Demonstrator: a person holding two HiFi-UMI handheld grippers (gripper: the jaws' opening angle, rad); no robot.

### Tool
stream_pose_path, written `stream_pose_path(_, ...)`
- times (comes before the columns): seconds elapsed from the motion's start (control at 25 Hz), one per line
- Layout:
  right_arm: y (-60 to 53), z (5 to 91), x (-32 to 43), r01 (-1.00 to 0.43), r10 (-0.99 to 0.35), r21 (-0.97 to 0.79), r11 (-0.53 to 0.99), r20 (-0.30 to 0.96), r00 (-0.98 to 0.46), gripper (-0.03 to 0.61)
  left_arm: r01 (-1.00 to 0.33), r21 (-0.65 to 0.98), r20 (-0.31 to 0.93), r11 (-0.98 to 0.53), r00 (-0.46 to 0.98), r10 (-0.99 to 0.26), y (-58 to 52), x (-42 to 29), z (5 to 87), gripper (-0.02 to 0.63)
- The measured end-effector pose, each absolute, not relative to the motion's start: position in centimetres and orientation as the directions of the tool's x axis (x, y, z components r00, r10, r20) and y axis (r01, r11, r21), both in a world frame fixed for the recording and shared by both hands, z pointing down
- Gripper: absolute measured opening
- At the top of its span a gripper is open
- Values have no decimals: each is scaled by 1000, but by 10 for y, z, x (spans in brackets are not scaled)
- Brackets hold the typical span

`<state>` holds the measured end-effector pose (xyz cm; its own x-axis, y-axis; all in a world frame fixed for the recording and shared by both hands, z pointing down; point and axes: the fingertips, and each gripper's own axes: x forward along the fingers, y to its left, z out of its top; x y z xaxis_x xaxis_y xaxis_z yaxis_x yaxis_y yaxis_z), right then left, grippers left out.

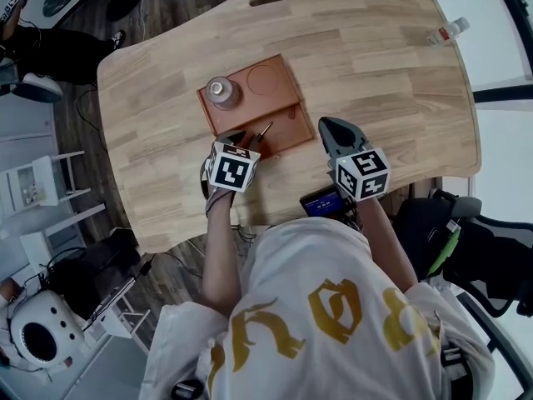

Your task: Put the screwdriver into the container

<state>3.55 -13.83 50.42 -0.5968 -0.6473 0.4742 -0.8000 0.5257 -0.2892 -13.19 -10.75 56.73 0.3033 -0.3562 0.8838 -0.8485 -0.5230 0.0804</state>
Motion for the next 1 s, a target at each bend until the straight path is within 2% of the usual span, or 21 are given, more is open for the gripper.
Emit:
stream_pose_path(0.08, -137, 500, 32, -794, -645, -283, 538, 468, -604, 11, -864, 66, 862, -499, 301, -408, -110, -135, 558, 65)
stream_pose_path(0.36, -126, 483, 11, -756, -618, -221, 616, 460, -638, 11, -913, 75, 762, -402, 312, -567, -110, -142, 519, 13)
stream_pose_path(0.64, -111, 463, -1, -728, -615, -184, 660, 425, -664, 11, -928, 203, 605, -312, 369, -706, -101, -144, 479, 11)
stream_pose_path(1.0, -98, 430, -7, -715, -637, -214, 666, 337, -694, 11, -941, 238, 376, -240, 317, -871, -85, -156, 421, 11)
